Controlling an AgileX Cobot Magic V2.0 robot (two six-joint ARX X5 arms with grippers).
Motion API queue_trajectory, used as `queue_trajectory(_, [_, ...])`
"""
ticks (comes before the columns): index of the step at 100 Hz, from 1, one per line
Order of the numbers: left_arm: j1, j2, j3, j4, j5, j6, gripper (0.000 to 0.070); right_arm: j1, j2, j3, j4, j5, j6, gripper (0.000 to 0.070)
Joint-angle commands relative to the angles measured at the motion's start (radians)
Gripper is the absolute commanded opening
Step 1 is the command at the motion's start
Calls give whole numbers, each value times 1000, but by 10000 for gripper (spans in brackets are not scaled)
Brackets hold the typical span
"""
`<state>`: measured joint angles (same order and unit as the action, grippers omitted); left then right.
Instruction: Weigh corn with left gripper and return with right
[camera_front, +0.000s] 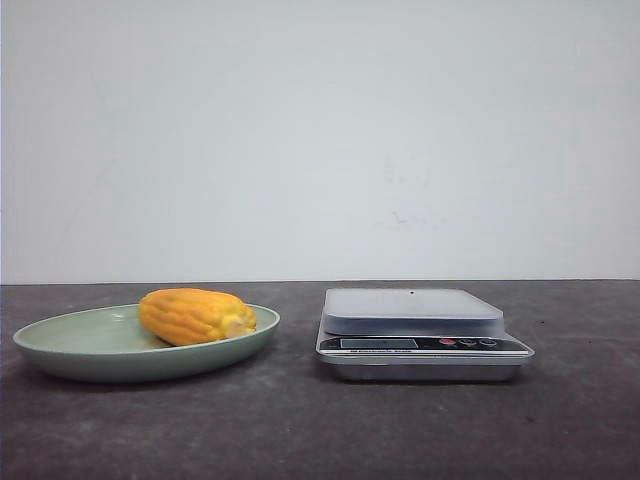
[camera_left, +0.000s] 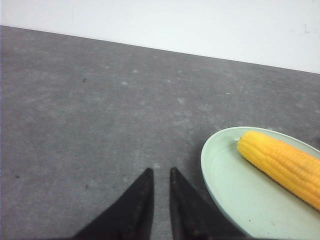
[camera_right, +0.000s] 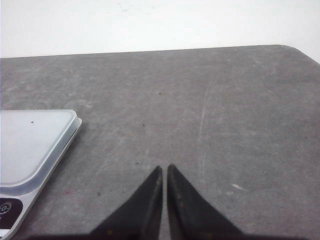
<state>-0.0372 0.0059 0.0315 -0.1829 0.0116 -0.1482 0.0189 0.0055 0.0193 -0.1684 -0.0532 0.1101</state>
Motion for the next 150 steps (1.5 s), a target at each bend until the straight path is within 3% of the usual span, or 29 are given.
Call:
queue_trajectory(1, [-1,-2,-16,-5,5,9,10,0,-2,-5,11,0,13,9])
queue_trajectory(150, [0,-2,-15,-3,5,8,11,6,-2,-5,4,0,20,9])
